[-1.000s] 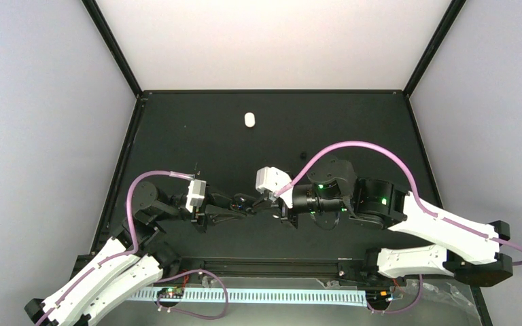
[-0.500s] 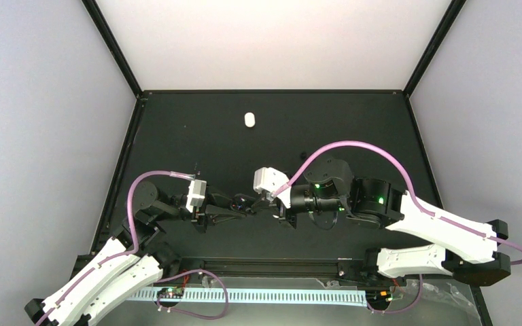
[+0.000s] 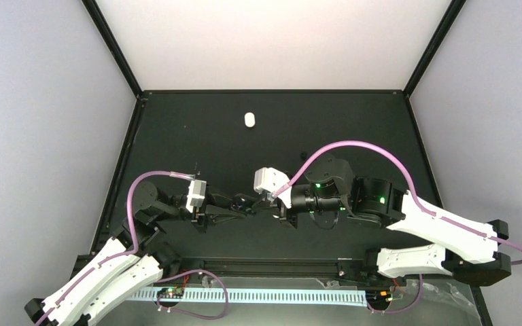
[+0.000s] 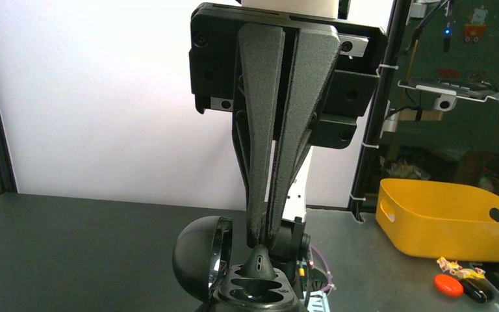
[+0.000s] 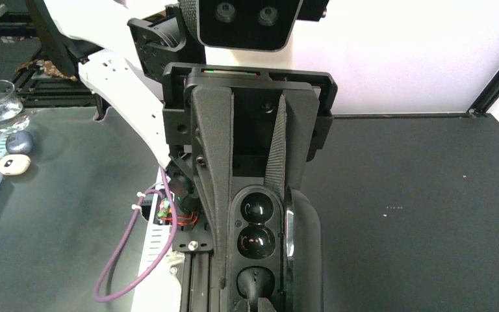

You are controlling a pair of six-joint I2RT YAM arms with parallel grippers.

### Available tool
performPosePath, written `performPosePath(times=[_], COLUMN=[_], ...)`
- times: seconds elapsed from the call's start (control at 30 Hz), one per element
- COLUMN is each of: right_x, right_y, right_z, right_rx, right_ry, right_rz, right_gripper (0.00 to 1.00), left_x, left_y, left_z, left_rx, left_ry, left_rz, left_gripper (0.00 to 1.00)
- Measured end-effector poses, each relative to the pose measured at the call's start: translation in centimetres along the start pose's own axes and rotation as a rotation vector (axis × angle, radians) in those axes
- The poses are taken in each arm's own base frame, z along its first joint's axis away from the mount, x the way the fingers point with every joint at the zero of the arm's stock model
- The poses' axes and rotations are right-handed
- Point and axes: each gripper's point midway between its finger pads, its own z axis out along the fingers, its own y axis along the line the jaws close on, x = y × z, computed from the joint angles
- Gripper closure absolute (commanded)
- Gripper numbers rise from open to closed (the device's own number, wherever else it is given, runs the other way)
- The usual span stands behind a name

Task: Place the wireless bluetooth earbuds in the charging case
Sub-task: Place the earbud in the charging case, then pick up the earbud from the center of the board.

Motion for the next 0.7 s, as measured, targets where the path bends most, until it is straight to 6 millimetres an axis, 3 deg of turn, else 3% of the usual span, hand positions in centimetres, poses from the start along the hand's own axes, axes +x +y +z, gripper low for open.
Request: performPosePath(times=[0.27, 0.47, 0.6, 0.7], right_x=[-1.4, -3.4, -3.0, -1.1], right_y=[0.3, 0.0, -3.1, -8.2], right_z=[-1.5, -4.4, -6.2, -7.0], right_rx=[-0.003, 0.051, 0.225, 0.426], right_ry=[-0.050, -0.157, -0.250, -0.295], right_rz=[-0.007, -0.008, 0.055, 0.182], right_gripper=[0.90, 0.79, 0.67, 0.63], left_x=[-0.1, -0.3, -0.9, -1.4], left_y=[0.3, 0.4, 0.0, -0.3], left_z=[0.0, -0.1, -0.5, -0.8], left_rx=[-0.016, -0.029, -0.038, -0.042], left_ry=[-0.004, -0.012, -0.034, -0.052], left_rz=[0.001, 0.006, 0.027, 0.043], left_gripper=[0.99, 0.98, 0.99, 0.98])
